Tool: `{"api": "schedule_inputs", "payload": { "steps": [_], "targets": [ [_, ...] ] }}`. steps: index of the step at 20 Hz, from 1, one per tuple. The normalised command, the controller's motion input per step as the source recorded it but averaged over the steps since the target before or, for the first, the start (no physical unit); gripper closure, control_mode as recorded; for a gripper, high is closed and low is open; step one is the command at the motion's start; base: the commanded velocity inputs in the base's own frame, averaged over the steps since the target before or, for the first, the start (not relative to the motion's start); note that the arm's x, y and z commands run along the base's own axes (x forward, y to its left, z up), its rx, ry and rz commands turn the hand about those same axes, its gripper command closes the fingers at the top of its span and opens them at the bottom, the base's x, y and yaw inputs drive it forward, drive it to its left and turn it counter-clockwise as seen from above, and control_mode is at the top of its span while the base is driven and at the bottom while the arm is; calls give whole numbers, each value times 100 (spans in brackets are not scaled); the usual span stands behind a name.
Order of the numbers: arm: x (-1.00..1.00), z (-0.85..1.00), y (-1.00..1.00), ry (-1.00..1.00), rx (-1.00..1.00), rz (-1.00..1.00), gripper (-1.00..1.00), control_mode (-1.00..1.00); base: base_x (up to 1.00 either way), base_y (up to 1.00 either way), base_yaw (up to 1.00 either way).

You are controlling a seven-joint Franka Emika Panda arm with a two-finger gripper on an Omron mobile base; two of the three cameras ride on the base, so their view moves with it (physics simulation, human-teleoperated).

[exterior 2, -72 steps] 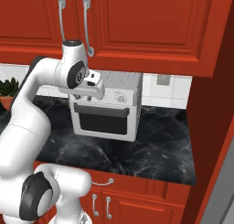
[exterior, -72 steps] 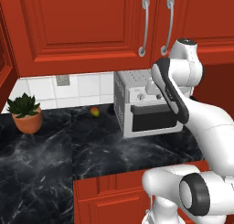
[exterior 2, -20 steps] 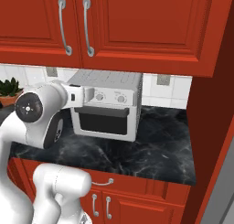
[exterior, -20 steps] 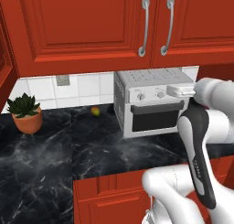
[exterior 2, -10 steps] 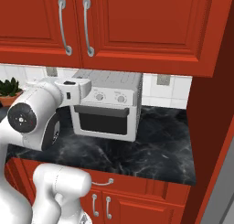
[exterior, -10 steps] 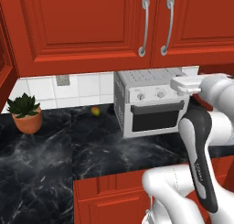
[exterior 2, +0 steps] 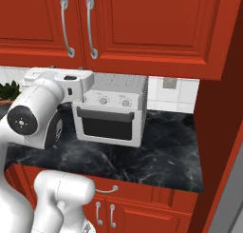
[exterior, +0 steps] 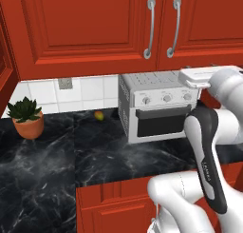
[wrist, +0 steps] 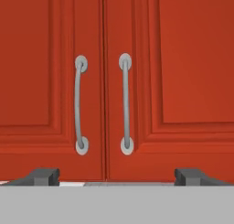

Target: Pick the soap dispenser and sponge from the cabinet and place them on the counter.

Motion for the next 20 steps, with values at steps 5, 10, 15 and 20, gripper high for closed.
{"api": "schedule_inputs", "payload": {
  "steps": [5,10,15,20],
  "targets": [
    [0,34,-5,-6,0,0,-100,-100,0,0,0],
    [2,26,-1,-4,0,1,-100,-100,0,0,0],
    [13,8,0,-2,0,2,-100,-100,0,0,0],
    [22,0,0,-1,0,2,-100,-100,0,0,0]
  ]
}}
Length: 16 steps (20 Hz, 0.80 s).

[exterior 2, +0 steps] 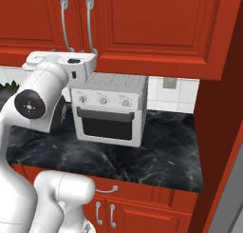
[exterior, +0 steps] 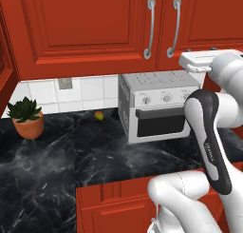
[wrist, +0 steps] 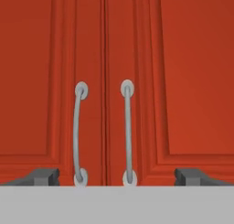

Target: Pick the soap dispenser and sponge from the cabinet and place them on the counter.

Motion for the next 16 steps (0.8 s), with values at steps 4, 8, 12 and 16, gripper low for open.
{"api": "schedule_inputs", "payload": {
  "steps": [4,8,12,16],
  "targets": [
    [18,0,0,-2,0,1,-100,-100,0,0,0],
    [12,0,0,-10,-1,0,-100,-100,0,0,0],
    [12,0,0,-12,0,0,-100,-100,0,0,0],
    [20,0,0,-4,0,0,-100,-100,0,0,0]
  ]
}}
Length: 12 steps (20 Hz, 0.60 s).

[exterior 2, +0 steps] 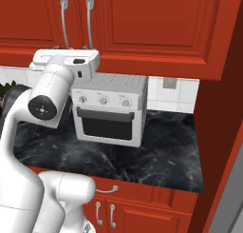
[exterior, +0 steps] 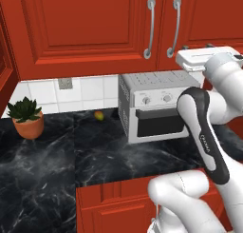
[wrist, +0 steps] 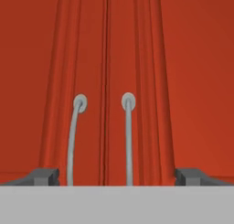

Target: Pick the soap dispenser and sponge from the cabinet and place them on the counter.

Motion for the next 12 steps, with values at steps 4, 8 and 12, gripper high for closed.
{"api": "schedule_inputs", "payload": {
  "steps": [4,8,12],
  "targets": [
    [27,0,0,0,0,0,-100,-100,0,0,0],
    [31,0,0,3,0,0,-100,-100,0,0,0],
    [31,0,0,3,0,0,-100,-100,0,0,0]
  ]
}}
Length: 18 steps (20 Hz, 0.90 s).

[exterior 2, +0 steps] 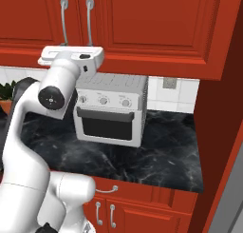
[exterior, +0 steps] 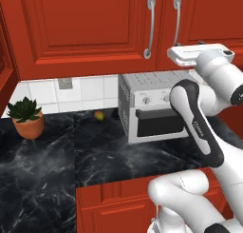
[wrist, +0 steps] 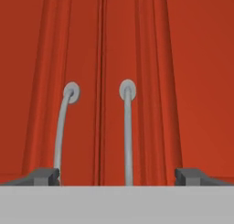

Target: Pick the soap dispenser and sponge from the cabinet and place them on the counter.

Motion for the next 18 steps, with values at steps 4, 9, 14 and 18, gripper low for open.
{"api": "schedule_inputs", "payload": {
  "steps": [4,9,14,18],
  "targets": [
    [29,0,0,1,0,0,-100,-100,0,0,0],
    [29,0,0,0,0,0,-100,-100,0,0,0],
    [29,0,-3,0,0,0,-100,-100,0,0,0],
    [29,0,-4,1,0,0,-100,-100,0,0,0]
  ]
}}
